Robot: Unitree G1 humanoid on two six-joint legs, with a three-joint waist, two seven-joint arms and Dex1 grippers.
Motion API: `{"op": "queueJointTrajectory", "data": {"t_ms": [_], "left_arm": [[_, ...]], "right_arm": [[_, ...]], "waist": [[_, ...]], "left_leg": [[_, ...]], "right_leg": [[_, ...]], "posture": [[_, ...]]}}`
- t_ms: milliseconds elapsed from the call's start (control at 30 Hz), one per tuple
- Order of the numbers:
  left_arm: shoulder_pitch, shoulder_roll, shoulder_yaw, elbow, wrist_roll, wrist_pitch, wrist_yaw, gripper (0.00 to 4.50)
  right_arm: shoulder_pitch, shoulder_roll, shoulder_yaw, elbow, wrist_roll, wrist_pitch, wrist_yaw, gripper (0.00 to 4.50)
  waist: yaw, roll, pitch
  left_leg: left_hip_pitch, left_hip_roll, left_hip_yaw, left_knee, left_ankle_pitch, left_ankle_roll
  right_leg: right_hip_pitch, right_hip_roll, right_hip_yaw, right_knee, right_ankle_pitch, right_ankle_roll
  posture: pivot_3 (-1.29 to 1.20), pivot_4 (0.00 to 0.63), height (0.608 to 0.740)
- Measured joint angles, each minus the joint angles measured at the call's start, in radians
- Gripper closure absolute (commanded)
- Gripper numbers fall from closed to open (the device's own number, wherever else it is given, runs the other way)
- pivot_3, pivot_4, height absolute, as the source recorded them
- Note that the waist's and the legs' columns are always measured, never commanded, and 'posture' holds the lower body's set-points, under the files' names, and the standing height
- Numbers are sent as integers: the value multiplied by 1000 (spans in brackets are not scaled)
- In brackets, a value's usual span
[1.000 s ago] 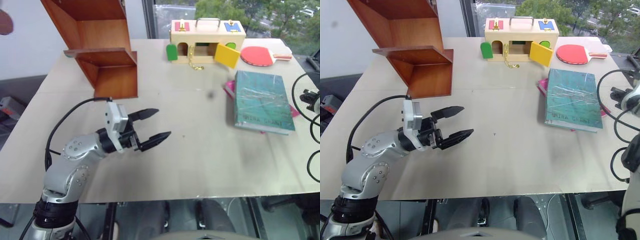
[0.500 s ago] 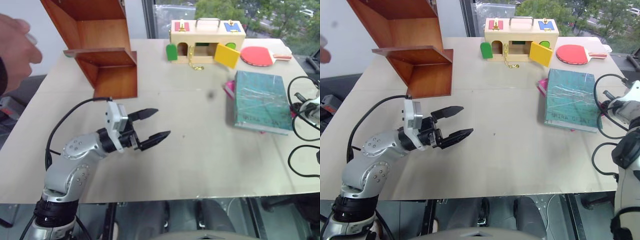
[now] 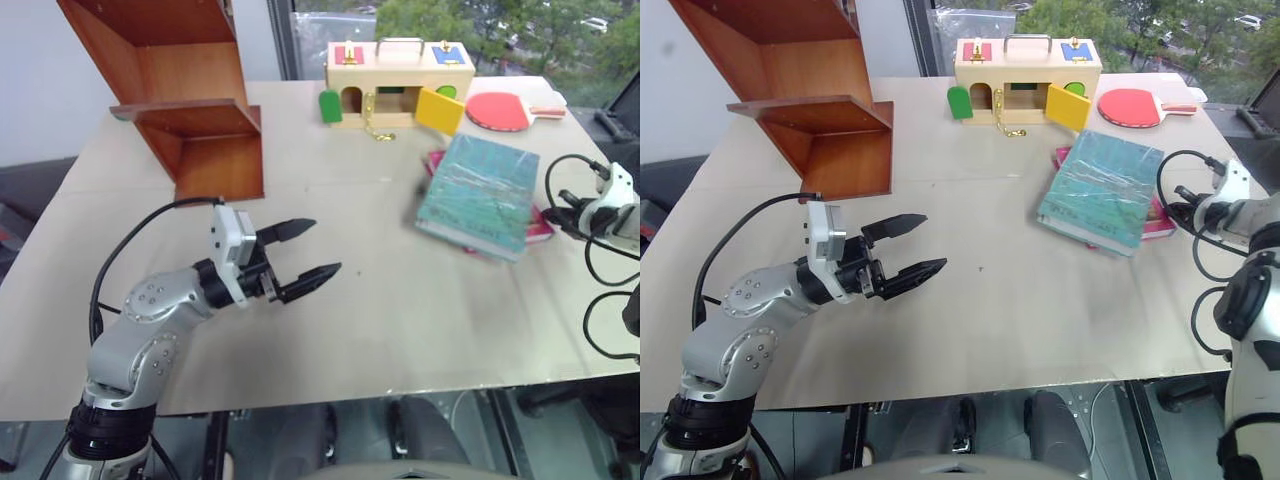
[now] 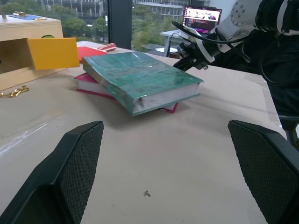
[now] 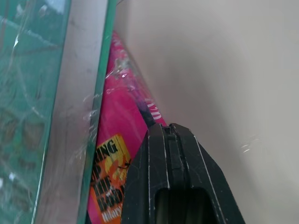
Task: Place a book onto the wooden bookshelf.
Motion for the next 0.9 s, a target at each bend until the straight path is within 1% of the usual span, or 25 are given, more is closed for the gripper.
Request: {"op": "queueJointTrajectory", "data": {"t_ms": [100, 267, 333, 400, 467, 567, 733, 900], "left_arm": [[0, -1, 0, 0, 0, 0, -1, 0], [-6, -5, -1, 1, 0, 0, -6, 0], [-12, -5, -2, 1, 0, 0, -8, 0], [-14, -5, -2, 2, 1, 0, -10, 0], [-13, -5, -2, 2, 1, 0, -13, 0], [-6, 3, 1, 2, 0, 0, -22, 0], [61, 43, 41, 3, 1, -3, -47, 0], [71, 54, 70, 4, 4, -10, -52, 0]], "right_arm": [[1, 13, -35, 9, 17, -41, -78, 4476], [2, 60, -107, 51, 48, -183, -250, 4476], [2, 85, -120, 61, 54, -230, -284, 4476], [2, 100, -118, 63, 53, -249, -283, 4476], [0, 106, -105, 63, 46, -245, -253, 4476], [-15, 128, -33, 58, 14, -198, -125, 4476], [-20, 149, 77, 27, -37, -128, 93, 4476], [-19, 152, 128, -2, -56, -91, 171, 4476]], "waist": [[1, 0, 0], [7, 1, 1], [7, 1, 1], [6, 1, 1], [6, 1, 1], [-2, 1, 1], [0, 1, 1], [2, 1, 1]], "left_leg": [[0, 0, 0, 0, 0, 0], [-2, -1, 0, 0, 0, 0], [-2, -1, 1, -1, 0, 0], [-2, -1, 1, -1, 0, 0], [-2, -1, 1, -1, 0, 0], [0, 0, 2, -1, 0, 0], [0, 1, 1, -2, 0, 0], [0, 0, 1, -2, 0, 0]], "right_leg": [[0, 0, 0, 0, 0, 0], [-1, -1, 0, -1, 0, 0], [-1, -1, 0, -1, 0, 0], [-1, -1, 0, -1, 0, 0], [-1, -1, 0, -1, 0, 0], [-1, 0, 1, 0, 0, 0], [-1, 0, 1, 0, 0, 0], [-1, -2, 1, -1, 0, 0]], "posture": [[0, 150, 740], [0, 150, 740], [0, 150, 740], [0, 150, 740], [0, 150, 740], [0, 150, 740], [0, 150, 740], [0, 150, 740]]}}
